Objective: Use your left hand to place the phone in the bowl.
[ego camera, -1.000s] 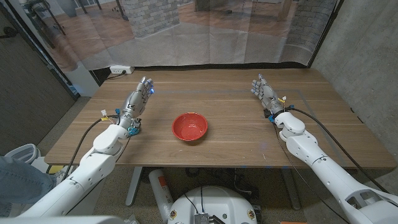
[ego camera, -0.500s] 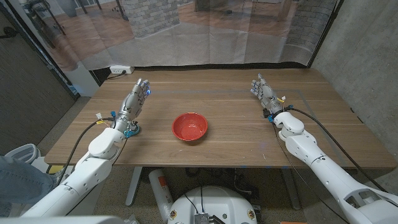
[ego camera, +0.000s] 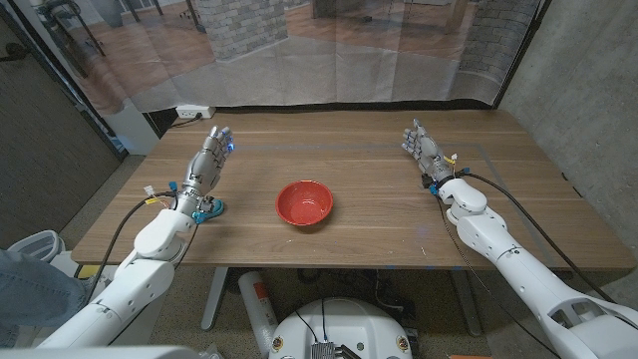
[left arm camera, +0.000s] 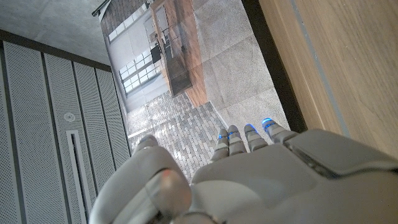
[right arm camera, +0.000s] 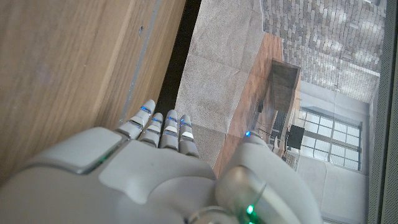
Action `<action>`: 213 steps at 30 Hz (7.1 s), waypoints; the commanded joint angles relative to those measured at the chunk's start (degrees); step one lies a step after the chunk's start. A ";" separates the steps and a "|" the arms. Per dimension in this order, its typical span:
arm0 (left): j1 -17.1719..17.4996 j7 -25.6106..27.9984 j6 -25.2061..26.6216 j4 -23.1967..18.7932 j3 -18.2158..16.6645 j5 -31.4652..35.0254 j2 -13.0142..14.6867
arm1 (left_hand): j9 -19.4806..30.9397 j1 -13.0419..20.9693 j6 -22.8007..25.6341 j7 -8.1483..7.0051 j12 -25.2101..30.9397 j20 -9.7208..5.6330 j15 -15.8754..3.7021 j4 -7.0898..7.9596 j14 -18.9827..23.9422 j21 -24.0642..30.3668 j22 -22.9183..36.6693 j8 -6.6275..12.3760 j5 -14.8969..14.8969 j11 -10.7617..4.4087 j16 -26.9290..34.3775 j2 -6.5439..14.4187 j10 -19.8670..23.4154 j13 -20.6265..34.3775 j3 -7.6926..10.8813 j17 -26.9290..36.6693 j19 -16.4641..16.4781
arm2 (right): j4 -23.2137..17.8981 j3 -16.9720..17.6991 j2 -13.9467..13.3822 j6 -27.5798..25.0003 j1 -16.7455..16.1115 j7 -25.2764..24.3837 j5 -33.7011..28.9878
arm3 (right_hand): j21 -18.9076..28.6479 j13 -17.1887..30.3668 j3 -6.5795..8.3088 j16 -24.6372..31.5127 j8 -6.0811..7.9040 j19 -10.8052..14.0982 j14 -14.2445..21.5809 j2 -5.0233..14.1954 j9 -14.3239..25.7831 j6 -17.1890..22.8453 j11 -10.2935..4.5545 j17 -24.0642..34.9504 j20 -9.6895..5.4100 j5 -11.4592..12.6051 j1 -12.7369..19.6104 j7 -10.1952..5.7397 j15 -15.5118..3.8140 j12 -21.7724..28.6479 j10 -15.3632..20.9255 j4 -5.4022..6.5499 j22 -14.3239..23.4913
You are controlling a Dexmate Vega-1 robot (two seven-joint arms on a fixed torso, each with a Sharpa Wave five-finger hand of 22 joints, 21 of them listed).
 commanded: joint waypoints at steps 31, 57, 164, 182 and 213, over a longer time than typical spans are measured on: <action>14.02 5.38 -4.86 -6.11 -8.58 3.93 0.12 | 0.33 0.70 1.31 0.13 0.53 0.34 -0.07 0.03 1.26 -0.42 0.24 0.47 -0.15 0.23 0.23 0.36 1.33 0.29 -0.52 0.32 0.63 | 2.09 0.36 0.84 0.45 1.33 1.37 -0.73 | -0.55 0.34 -0.12 0.16 -0.12 0.86 -0.15 0.27 0.24 0.14 0.01 0.21 -0.01 0.00 0.13 -0.50 0.28 -0.09 0.11 -0.56 0.16; 24.88 17.51 0.79 -16.31 -17.68 19.06 -2.02 | 0.33 0.97 2.18 -0.31 0.46 0.09 -0.52 -0.06 1.82 -0.68 0.25 0.53 -0.20 -0.27 0.19 0.46 1.85 0.29 -0.80 0.32 0.87 | 0.10 0.59 -0.28 0.78 -0.61 0.94 -0.27 | -0.97 0.34 -0.25 0.22 -0.11 1.11 0.03 0.34 0.25 0.17 -0.06 0.21 0.06 0.00 0.11 -0.58 0.21 -0.03 0.26 -0.66 0.17; 32.78 39.83 52.86 -37.99 -16.25 71.81 2.14 | 0.73 17.35 2.86 -8.41 -0.63 12.77 -1.90 -9.74 5.60 -0.40 0.53 -0.25 5.31 -4.36 -0.05 -4.44 3.51 0.74 -2.41 0.59 6.62 | -0.39 -0.42 0.02 -0.30 -0.43 0.00 -0.71 | -2.97 0.35 -0.80 0.22 -0.14 2.18 0.29 0.75 0.26 0.21 -0.05 0.21 0.02 -0.02 0.01 -0.64 0.18 -0.13 0.13 -1.07 0.25; 33.65 37.62 65.72 -41.77 -14.76 76.51 4.68 | 1.01 17.86 12.33 -9.43 1.51 13.81 -0.62 -9.56 12.25 2.45 0.62 2.69 5.91 -6.56 1.50 -4.58 8.30 1.18 -4.44 0.85 19.06 | -0.53 -0.45 -0.06 -0.09 -0.65 0.26 -0.61 | -3.17 0.36 -0.92 0.32 -0.14 2.77 0.67 0.81 0.26 0.19 -0.15 0.23 0.21 -0.04 -0.05 -0.89 0.32 -0.22 -0.13 -1.13 0.29; 25.21 29.81 83.62 -41.60 -2.58 76.57 17.03 | 1.02 18.26 11.71 -10.19 1.10 13.94 -0.96 -9.62 12.18 2.19 0.49 1.93 6.11 -6.80 1.05 -4.63 7.90 1.27 -5.03 0.90 20.64 | -3.49 -0.53 -0.99 -0.98 -1.99 -1.15 -0.49 | -3.69 0.37 -1.09 0.28 -0.14 3.10 0.77 0.90 0.26 0.18 -0.18 0.26 0.30 -0.05 -0.06 -1.04 0.25 -0.24 -0.28 -1.26 0.33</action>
